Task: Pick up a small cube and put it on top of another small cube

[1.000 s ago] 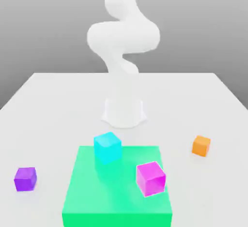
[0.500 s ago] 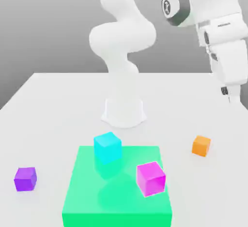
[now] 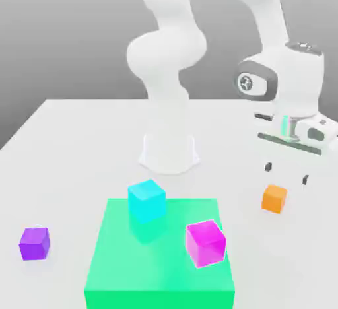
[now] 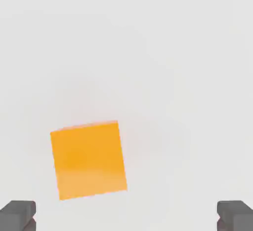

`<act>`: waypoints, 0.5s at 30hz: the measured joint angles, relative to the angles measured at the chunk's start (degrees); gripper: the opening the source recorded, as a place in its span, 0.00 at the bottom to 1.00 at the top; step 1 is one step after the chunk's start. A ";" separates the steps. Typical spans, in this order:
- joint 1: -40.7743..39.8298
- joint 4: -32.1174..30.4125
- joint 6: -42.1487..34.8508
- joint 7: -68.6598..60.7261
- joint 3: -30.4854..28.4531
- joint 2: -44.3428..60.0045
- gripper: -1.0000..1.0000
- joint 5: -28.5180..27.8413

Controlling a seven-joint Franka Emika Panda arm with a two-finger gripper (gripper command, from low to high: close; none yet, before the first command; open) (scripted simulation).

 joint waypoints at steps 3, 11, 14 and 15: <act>0.09 0.67 3.01 -0.76 -0.31 3.70 0.50 -0.20; -0.98 2.42 11.62 -1.48 0.99 14.25 0.50 0.83; -1.06 2.56 12.67 -1.40 1.18 15.57 0.00 0.91; -1.06 2.56 12.63 -1.41 1.18 15.57 0.00 0.92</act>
